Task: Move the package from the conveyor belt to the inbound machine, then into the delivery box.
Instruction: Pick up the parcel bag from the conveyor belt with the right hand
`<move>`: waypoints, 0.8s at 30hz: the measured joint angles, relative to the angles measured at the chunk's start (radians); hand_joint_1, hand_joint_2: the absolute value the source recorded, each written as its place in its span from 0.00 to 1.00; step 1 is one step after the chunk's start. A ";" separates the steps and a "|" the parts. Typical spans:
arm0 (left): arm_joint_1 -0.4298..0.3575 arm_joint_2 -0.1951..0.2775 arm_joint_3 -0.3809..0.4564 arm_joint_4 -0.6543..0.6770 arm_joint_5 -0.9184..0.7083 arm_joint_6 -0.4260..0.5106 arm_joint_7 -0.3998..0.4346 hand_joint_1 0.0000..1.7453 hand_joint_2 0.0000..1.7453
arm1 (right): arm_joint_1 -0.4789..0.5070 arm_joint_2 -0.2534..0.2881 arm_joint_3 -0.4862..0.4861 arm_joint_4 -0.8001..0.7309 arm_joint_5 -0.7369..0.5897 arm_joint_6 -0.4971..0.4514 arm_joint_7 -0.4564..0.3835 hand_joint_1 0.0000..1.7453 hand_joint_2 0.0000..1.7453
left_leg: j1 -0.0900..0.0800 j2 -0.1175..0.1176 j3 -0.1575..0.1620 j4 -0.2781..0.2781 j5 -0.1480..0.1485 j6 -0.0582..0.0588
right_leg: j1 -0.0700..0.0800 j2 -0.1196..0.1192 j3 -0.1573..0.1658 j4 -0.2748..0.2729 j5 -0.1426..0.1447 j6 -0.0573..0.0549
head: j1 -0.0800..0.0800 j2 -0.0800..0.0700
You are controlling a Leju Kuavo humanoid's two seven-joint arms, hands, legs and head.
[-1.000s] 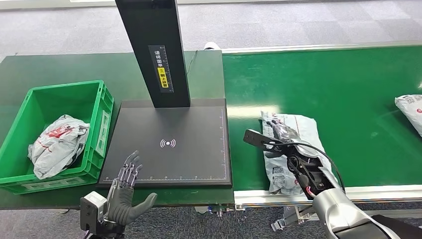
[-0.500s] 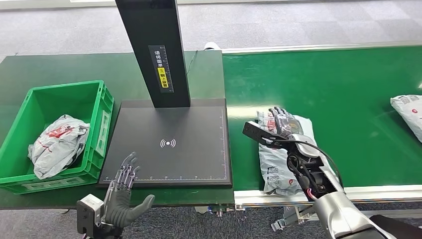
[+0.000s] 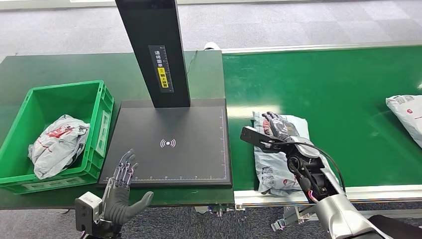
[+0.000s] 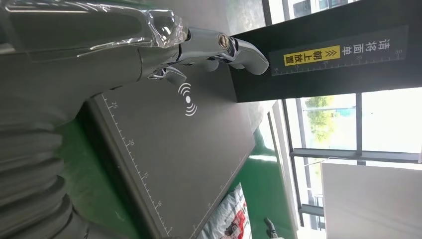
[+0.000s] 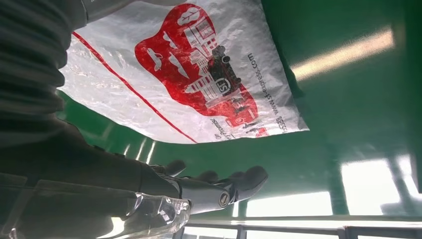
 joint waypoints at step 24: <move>-0.018 -0.001 0.003 0.006 -0.011 0.009 0.006 0.00 1.00 | -0.011 0.004 0.015 0.050 0.000 0.044 0.027 0.00 1.00 | 0.000 0.000 0.000 0.000 0.000 0.000 | 0.000 0.000 0.000 0.000 0.000 0.000 | 0.000 0.000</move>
